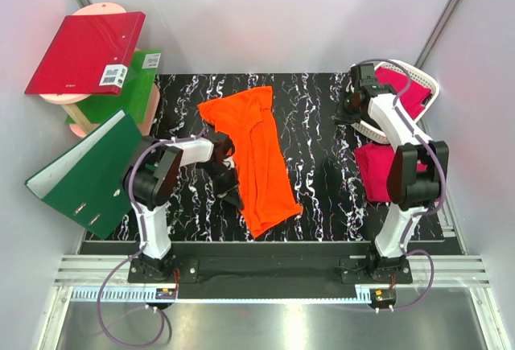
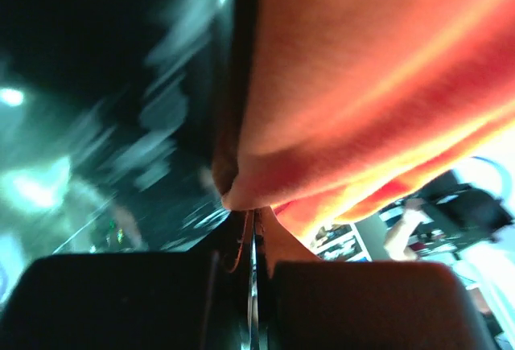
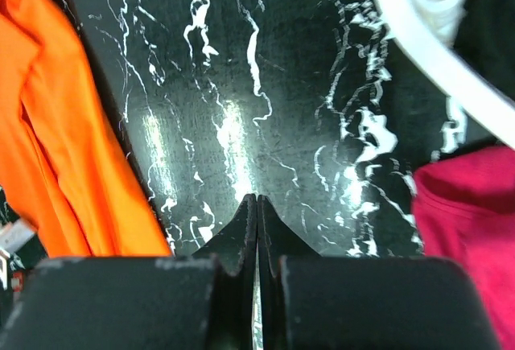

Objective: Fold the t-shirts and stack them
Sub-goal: Rotate the tshirt 90 degrees, then grab the bottom of the folded rectangular tshirt with both arms

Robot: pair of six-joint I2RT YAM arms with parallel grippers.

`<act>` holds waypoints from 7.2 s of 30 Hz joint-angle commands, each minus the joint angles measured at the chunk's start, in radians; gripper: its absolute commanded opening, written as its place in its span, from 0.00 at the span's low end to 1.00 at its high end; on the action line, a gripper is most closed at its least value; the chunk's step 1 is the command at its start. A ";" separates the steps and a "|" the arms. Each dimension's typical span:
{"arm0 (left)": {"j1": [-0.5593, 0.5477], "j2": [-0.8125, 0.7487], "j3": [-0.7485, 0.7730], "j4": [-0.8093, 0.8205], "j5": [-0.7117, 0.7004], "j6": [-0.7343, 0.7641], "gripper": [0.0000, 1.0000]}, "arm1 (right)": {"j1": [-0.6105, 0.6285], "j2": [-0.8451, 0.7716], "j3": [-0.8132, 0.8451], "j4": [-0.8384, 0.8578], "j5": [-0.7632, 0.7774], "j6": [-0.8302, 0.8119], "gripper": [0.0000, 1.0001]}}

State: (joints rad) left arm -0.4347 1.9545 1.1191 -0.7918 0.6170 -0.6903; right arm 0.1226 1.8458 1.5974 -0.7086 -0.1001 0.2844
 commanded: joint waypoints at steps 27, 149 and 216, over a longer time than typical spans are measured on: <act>-0.007 -0.471 0.317 -0.195 -0.407 0.048 0.77 | 0.298 0.994 1.127 0.112 -0.398 0.389 0.00; -0.072 -0.105 0.234 -0.061 -0.227 0.199 0.99 | 0.384 0.009 -0.200 -0.397 -0.567 0.180 0.68; 0.335 -0.215 0.312 -0.123 -0.353 0.262 0.99 | 0.842 0.165 0.227 -0.580 -0.096 0.131 0.00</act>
State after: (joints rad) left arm -0.1001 1.7401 1.4239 -0.9474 0.2306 -0.4335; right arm 0.9558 2.1468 1.7920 -1.3190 -0.1291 0.4416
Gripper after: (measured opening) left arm 0.987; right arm 0.014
